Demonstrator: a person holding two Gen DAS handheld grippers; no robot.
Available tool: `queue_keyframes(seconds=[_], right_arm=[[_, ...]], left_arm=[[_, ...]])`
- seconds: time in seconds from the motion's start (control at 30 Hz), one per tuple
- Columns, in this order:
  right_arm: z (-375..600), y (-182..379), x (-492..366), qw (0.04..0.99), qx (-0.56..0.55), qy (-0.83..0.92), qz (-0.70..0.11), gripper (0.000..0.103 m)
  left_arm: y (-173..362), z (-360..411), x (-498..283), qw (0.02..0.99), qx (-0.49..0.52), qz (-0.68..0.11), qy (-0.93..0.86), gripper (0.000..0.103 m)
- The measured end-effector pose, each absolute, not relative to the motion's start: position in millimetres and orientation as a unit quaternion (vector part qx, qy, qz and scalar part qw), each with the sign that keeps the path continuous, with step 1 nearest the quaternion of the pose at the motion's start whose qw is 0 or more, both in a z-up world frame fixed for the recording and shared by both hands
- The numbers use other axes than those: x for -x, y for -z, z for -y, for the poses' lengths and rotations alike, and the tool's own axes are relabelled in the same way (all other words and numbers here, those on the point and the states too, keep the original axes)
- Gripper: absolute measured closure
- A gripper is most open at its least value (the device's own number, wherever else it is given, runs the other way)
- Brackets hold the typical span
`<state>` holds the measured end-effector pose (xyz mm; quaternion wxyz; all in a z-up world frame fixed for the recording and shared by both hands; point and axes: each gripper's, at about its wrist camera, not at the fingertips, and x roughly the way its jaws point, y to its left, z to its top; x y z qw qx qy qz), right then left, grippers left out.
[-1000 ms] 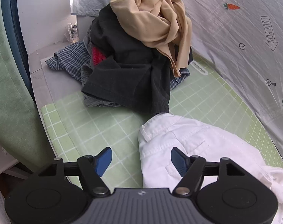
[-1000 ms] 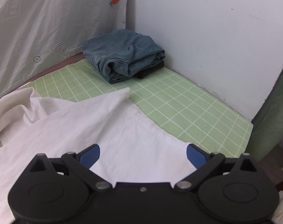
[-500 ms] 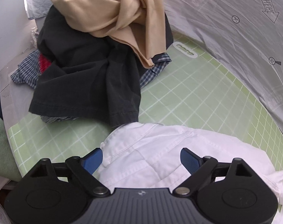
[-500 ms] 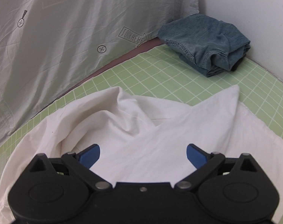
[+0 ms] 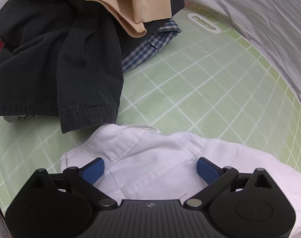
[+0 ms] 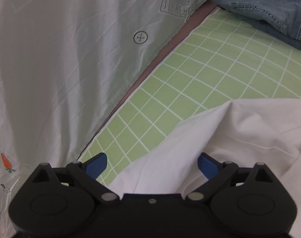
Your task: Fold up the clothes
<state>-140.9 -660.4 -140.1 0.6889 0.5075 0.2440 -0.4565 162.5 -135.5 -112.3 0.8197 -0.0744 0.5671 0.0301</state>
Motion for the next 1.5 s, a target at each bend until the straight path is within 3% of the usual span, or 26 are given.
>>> queue_keyframes(seconds=[0.07, 0.13, 0.23, 0.33, 0.4, 0.53, 0.63, 0.7, 0.8, 1.0, 1.07, 1.1, 1.13, 1.23, 1.5], right_arm=[[666, 154, 125, 0.666, -0.510, 0.464, -0.284, 0.017], [666, 164, 120, 0.641, -0.523, 0.471, -0.305, 0.040], [656, 164, 128, 0.647, -0.563, 0.440, -0.267, 0.076], [630, 136, 145, 0.694, -0.528, 0.427, -0.238, 0.094], [603, 111, 171, 0.725, -0.515, 0.406, -0.209, 0.095], [534, 70, 235, 0.752, -0.498, 0.384, -0.198, 0.096], [487, 90, 260, 0.748, -0.451, 0.405, -0.271, 0.096], [470, 131, 283, 0.708, -0.461, 0.424, -0.326, 0.095], [462, 168, 303, 0.673, -0.528, 0.429, -0.289, 0.097], [462, 203, 252, 0.678, -0.477, 0.449, -0.335, 0.089], [467, 212, 244, 0.678, -0.469, 0.455, -0.337, 0.084], [470, 215, 241, 0.678, -0.461, 0.463, -0.336, 0.076], [473, 217, 238, 0.678, -0.453, 0.472, -0.336, 0.062], [482, 217, 227, 0.686, -0.413, 0.497, -0.333, 0.042], [481, 157, 173, 0.734, -0.270, 0.535, -0.321, 0.031]], left_arm=[[116, 131, -161, 0.818, 0.098, -0.565, -0.035, 0.002], [118, 126, -160, 0.811, 0.122, -0.571, -0.042, 0.002], [117, 125, -157, 0.813, 0.124, -0.567, -0.044, 0.002], [116, 122, -149, 0.816, 0.127, -0.562, -0.042, 0.002], [115, 117, -145, 0.820, 0.132, -0.555, -0.038, 0.002], [111, 110, -138, 0.821, 0.141, -0.553, -0.034, 0.002], [102, 110, -134, 0.821, 0.142, -0.552, -0.026, 0.003], [97, 113, -132, 0.821, 0.136, -0.554, -0.014, 0.003], [87, 123, -129, 0.829, 0.096, -0.550, 0.001, 0.003], [74, 127, -121, 0.842, 0.081, -0.533, 0.019, 0.003], [71, 125, -119, 0.845, 0.072, -0.529, 0.018, 0.003], [69, 124, -119, 0.846, 0.072, -0.528, 0.017, 0.003], [67, 122, -120, 0.847, 0.072, -0.527, 0.016, 0.003], [60, 118, -125, 0.847, 0.081, -0.525, 0.018, 0.003], [40, 143, -155, 0.850, 0.065, -0.521, 0.039, 0.003]])
